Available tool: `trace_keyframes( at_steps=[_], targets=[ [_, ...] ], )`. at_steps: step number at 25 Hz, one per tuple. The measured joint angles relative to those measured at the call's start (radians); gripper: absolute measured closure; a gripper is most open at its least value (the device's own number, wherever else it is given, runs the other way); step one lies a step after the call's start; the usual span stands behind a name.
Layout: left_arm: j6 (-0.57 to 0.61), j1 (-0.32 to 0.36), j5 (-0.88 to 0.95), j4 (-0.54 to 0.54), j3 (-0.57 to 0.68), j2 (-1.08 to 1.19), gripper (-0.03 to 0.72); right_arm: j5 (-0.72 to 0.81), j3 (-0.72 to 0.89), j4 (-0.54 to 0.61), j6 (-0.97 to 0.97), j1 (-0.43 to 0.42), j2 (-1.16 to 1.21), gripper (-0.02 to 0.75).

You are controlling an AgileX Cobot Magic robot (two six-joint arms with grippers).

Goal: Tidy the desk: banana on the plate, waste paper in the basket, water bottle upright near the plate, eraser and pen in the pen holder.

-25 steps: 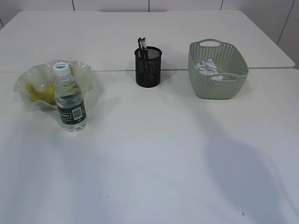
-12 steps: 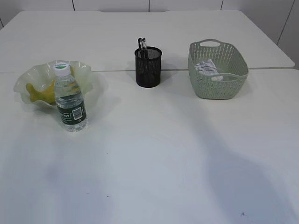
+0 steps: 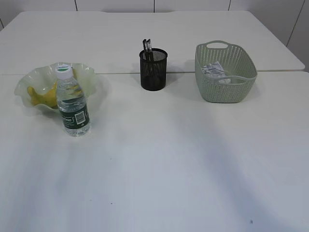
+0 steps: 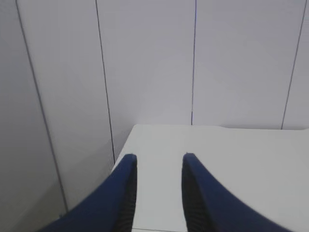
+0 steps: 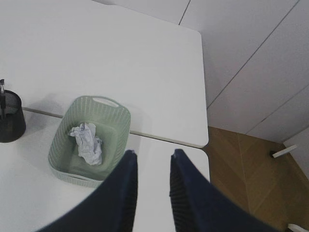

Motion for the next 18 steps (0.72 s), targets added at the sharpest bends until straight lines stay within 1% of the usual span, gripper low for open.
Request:
trace_keyframes(
  at_steps=[2, 11, 16, 18],
  targets=[
    [0.000, -0.013, 0.002, 0.000, 0.000, -0.009, 0.473, -0.038, 0.123, -0.008, 0.013, 0.000, -0.089, 0.563],
    [0.000, -0.014, -0.054, 0.014, 0.010, -0.114, 0.473, -0.289, 0.689, -0.015, 0.086, 0.000, -0.436, 0.563],
    [0.001, -0.014, -0.054, 0.014, 0.013, -0.136, 0.473, -0.343, 0.936, -0.043, 0.116, 0.000, -0.620, 0.563],
    [0.001, -0.014, -0.052, 0.014, 0.039, -0.142, 0.473, -0.380, 1.012, -0.043, 0.128, 0.000, -0.693, 0.563]
  ],
)
